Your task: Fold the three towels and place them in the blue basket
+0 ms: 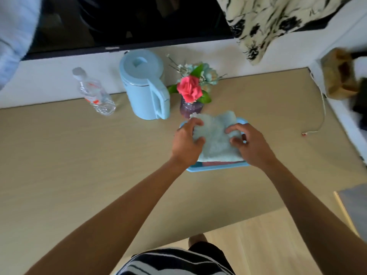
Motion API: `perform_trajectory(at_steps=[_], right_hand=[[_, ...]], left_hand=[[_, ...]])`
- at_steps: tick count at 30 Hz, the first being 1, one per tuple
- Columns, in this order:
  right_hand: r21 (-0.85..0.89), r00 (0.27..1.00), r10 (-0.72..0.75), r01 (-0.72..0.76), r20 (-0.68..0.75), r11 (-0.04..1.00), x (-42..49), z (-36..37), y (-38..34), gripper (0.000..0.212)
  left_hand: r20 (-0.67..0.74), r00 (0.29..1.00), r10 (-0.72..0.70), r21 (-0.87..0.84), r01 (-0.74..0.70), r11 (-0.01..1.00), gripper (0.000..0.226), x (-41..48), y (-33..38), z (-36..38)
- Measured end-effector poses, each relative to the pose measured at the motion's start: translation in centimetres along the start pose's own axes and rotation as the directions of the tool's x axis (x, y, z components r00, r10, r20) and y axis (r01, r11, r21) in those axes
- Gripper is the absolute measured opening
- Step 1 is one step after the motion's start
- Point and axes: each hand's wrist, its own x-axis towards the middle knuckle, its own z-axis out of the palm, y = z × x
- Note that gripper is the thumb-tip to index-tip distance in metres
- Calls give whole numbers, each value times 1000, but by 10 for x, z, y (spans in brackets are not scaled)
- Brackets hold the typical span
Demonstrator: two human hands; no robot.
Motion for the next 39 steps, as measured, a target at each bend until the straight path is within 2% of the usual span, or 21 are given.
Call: perform_trajectory(at_steps=[2,5,7,12,17,19,22,24,27,30,34,36,39], right_hand=[[-125,992,66,-52,107,991,13,-1,15,38],[-269,964,94,-25,248,963,31,6,29,56],[-324,941,121,-12,316,946,40,14,38,61],[-515,916,209,-3,342,857,50,26,46,65],[-669,929,176,95,326,738,46,38,45,61],[-729,941,151,125,302,673,45,42,45,57],[-808,957,49,212,285,550,46,40,40,54],[-815,952,-57,289,302,501,47,36,41,53],[-797,921,-83,373,381,475,48,30,49,58],[-801,910,-54,388,410,456,47,32,56,62],[-792,905,-19,383,426,475,48,40,55,59],[-773,900,11,367,435,517,48,39,50,59],[-684,916,20,284,400,672,49,26,45,59]], left_hand=[[99,994,-42,167,24,986,40,12,-7,19],[220,966,-139,277,75,958,55,23,-21,39],[261,948,-181,326,90,941,64,26,-26,47],[303,918,-256,447,100,889,75,31,-31,61],[322,887,-332,575,95,812,68,36,-33,70],[331,879,-344,654,49,755,62,37,-32,74],[308,906,-290,804,-85,588,57,37,-27,78],[331,928,-170,858,-221,464,61,38,-27,79],[436,898,-57,839,-383,386,78,41,-33,83],[468,878,-100,822,-390,415,86,42,-39,85],[458,876,-151,818,-349,457,86,39,-40,89],[450,877,-170,816,-326,478,83,37,-36,87],[378,910,-173,738,-183,649,76,32,-22,80]])
